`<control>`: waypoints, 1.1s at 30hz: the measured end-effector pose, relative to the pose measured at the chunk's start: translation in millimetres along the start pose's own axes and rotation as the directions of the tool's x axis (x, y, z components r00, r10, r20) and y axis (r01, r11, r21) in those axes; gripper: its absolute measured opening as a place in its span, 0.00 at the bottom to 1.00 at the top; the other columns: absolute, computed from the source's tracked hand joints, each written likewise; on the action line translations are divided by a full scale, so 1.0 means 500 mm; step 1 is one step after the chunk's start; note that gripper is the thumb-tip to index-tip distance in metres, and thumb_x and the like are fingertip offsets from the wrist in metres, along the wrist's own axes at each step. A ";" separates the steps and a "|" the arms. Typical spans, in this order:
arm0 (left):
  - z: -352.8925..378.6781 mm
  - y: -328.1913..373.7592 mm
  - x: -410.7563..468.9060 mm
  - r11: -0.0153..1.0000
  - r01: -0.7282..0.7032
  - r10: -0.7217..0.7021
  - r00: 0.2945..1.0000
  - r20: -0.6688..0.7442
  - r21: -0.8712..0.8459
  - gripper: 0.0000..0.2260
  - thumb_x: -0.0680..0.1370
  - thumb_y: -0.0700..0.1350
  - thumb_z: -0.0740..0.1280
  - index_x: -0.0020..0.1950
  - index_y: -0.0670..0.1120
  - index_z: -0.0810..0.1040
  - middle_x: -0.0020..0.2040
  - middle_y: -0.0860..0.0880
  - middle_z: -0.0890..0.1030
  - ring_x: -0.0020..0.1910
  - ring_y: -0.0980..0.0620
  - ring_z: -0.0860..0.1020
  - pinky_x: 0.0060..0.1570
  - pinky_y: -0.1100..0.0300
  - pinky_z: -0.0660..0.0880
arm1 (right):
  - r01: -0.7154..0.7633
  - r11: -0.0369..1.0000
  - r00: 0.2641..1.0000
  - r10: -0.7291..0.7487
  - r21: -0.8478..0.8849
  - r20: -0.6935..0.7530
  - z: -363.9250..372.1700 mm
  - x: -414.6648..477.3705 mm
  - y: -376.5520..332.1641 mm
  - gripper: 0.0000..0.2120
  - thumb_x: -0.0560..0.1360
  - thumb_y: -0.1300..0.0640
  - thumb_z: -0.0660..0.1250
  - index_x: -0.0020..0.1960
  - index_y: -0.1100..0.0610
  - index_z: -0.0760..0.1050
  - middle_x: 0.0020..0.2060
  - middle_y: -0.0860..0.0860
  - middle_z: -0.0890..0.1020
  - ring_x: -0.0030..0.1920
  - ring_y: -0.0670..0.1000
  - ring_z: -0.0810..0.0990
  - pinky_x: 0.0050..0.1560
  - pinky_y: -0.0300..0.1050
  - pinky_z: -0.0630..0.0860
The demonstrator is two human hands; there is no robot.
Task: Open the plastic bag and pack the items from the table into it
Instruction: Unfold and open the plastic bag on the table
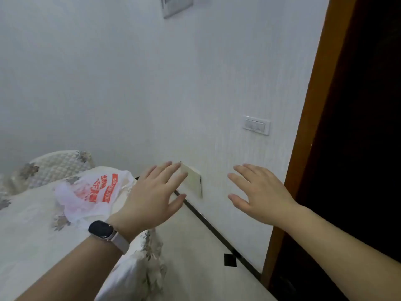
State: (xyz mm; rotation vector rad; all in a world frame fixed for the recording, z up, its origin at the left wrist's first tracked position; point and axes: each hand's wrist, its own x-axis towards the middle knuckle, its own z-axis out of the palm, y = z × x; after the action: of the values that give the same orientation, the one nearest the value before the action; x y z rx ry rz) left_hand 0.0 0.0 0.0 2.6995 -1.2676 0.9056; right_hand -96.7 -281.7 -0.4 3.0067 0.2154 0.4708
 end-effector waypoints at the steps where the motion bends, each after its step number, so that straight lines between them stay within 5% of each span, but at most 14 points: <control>1: 0.017 -0.014 0.004 1.000 0.006 -0.006 1.000 0.030 -0.007 0.23 0.78 0.58 0.61 0.69 0.47 0.75 0.69 0.44 0.75 0.69 0.41 0.73 0.66 0.43 0.70 | 0.000 1.000 1.000 0.000 0.002 0.023 0.013 0.021 -0.002 0.29 0.80 0.36 0.48 0.77 0.48 0.60 0.76 0.50 0.62 0.76 0.53 0.60 0.74 0.50 0.54; 8: 0.178 -0.145 0.029 0.993 0.045 -0.048 0.999 -0.021 -0.110 0.21 0.79 0.55 0.63 0.67 0.46 0.77 0.67 0.44 0.77 0.67 0.42 0.74 0.65 0.46 0.70 | 0.047 0.998 0.999 -0.047 -0.032 -0.005 0.120 0.193 -0.017 0.27 0.78 0.38 0.54 0.68 0.52 0.74 0.66 0.53 0.76 0.65 0.55 0.76 0.60 0.53 0.74; 25: 0.418 -0.403 0.122 0.983 0.141 -0.138 0.990 0.033 -0.116 0.20 0.78 0.54 0.62 0.64 0.45 0.79 0.63 0.43 0.79 0.63 0.42 0.76 0.62 0.50 0.66 | 0.232 0.972 0.972 -0.231 0.026 -0.035 0.320 0.575 -0.047 0.25 0.77 0.40 0.57 0.65 0.54 0.76 0.63 0.54 0.78 0.64 0.56 0.75 0.64 0.53 0.72; 33: 0.548 -0.468 0.196 0.928 0.368 -0.351 0.911 0.217 -0.047 0.20 0.78 0.56 0.59 0.67 0.49 0.75 0.66 0.47 0.78 0.66 0.44 0.75 0.64 0.48 0.71 | 0.358 0.922 0.933 -0.357 0.151 -0.033 0.488 0.783 0.034 0.24 0.76 0.40 0.59 0.64 0.54 0.76 0.63 0.54 0.78 0.63 0.56 0.75 0.63 0.54 0.73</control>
State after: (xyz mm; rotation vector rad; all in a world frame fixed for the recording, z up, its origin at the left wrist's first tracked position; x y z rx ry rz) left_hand 350.8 17.6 -127.1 2.8732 -0.7611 0.5273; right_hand 349.9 -255.3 -113.6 3.0082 0.8210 0.4405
